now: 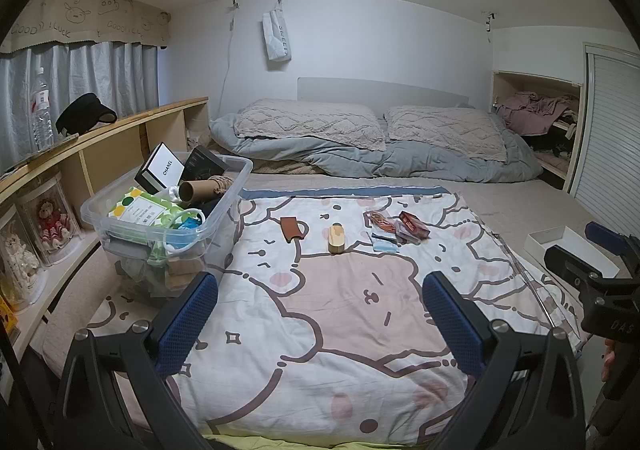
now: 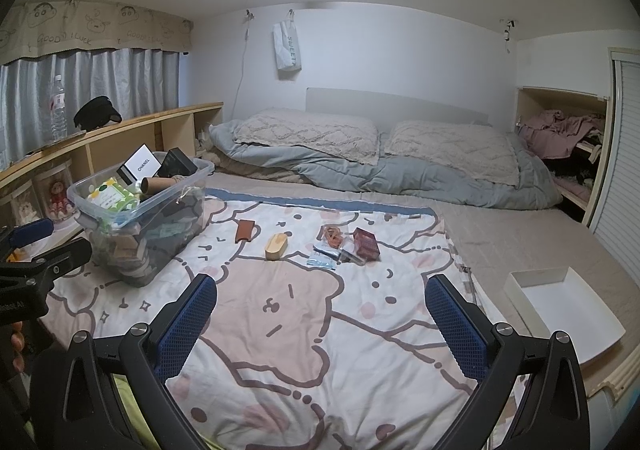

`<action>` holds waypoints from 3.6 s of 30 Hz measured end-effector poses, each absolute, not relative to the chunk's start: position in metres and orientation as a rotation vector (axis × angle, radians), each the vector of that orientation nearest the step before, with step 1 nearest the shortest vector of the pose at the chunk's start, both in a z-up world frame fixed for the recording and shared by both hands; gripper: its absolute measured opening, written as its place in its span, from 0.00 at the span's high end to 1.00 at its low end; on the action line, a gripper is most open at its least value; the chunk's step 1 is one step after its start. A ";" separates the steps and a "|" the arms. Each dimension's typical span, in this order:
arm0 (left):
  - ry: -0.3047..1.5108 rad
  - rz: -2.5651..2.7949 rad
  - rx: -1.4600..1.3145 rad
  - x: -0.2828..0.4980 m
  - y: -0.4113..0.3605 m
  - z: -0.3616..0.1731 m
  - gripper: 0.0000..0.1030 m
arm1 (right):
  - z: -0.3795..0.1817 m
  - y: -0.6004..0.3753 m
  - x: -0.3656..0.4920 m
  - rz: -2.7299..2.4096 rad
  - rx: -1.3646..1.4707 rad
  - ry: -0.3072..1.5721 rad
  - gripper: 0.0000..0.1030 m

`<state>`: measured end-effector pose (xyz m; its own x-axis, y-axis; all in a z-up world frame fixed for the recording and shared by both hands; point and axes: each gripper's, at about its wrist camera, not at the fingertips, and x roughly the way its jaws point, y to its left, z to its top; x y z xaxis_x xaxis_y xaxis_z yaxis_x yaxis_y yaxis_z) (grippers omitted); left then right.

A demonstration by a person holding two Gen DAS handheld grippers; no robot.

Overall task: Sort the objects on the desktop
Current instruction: 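Move both tools toward the items lying on the duvet, then lower the left tool over the oval wooden block while the right tool reaches the orange cable bag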

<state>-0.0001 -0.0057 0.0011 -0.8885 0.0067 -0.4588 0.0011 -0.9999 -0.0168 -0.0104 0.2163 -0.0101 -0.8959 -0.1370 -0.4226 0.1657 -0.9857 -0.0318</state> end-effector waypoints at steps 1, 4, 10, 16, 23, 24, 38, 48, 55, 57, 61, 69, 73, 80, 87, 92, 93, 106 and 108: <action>-0.025 3.050 -0.742 0.000 -0.005 0.001 0.00 | -0.010 0.216 -0.010 -2.914 0.643 0.101 0.00; -0.027 3.048 -0.743 0.001 -0.005 0.001 0.00 | -0.011 0.215 -0.010 -2.913 0.645 0.098 0.00; -0.028 3.050 -0.742 0.001 -0.004 0.003 0.00 | -0.014 0.216 -0.012 -2.909 0.655 0.092 0.00; -0.028 3.046 -0.746 0.001 -0.004 0.003 0.00 | -0.015 0.218 -0.014 -2.902 0.670 0.083 0.00; -0.036 3.035 -0.775 -0.007 -0.001 -0.005 0.00 | -0.022 0.217 -0.022 -2.880 0.709 0.077 0.00; -0.036 3.033 -0.782 -0.008 0.000 -0.008 0.00 | -0.024 0.216 -0.023 -2.878 0.717 0.079 0.00; -0.061 2.997 -0.908 -0.038 -0.005 -0.045 0.00 | -0.058 0.209 -0.051 -2.828 0.848 0.061 0.00; -0.062 2.962 -1.014 -0.063 -0.006 -0.078 0.00 | -0.091 0.205 -0.078 -2.770 0.969 0.034 0.00; -0.089 2.928 -1.094 -0.086 -0.009 -0.101 0.00 | -0.118 0.204 -0.100 -2.734 1.078 0.009 0.00; -0.095 2.917 -1.115 -0.093 -0.009 -0.108 0.00 | -0.127 0.206 -0.107 -2.725 1.112 -0.002 0.00; -0.094 2.893 -1.161 -0.107 -0.007 -0.120 0.00 | -0.144 0.207 -0.120 -2.708 1.183 -0.011 0.00; -0.112 2.855 -1.214 -0.134 -0.004 -0.141 0.00 | -0.170 0.209 -0.141 -2.670 1.272 -0.011 0.00; -0.097 2.840 -1.238 -0.146 -0.002 -0.150 0.00 | -0.178 0.208 -0.150 -2.652 1.296 0.057 0.00; -0.110 2.811 -1.262 -0.171 0.001 -0.163 0.00 | -0.192 0.207 -0.166 -2.589 1.327 0.083 0.00; -0.106 2.799 -1.258 -0.206 0.005 -0.174 0.00 | -0.203 0.208 -0.195 -2.540 1.339 0.073 0.00; -0.092 2.781 -1.249 -0.236 0.011 -0.178 0.00 | -0.206 0.220 -0.223 -2.558 1.345 0.003 0.00; -0.087 2.780 -1.244 -0.243 0.012 -0.178 0.00 | -0.208 0.223 -0.229 -2.563 1.348 -0.008 0.00; -0.116 2.774 -1.219 -0.335 0.027 -0.186 0.00 | -0.233 0.236 -0.265 -2.569 1.409 -0.075 0.00; -0.113 2.782 -1.227 -0.351 0.028 -0.190 0.00 | -0.240 0.232 -0.264 -2.556 1.428 -0.065 0.00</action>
<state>-0.3513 0.0285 -0.1899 -0.6705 0.1204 -0.7320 -0.0607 -0.9923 -0.1076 -0.2640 0.2325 -0.2404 -0.5069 -0.2061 -0.8370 0.1631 -0.9764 0.1417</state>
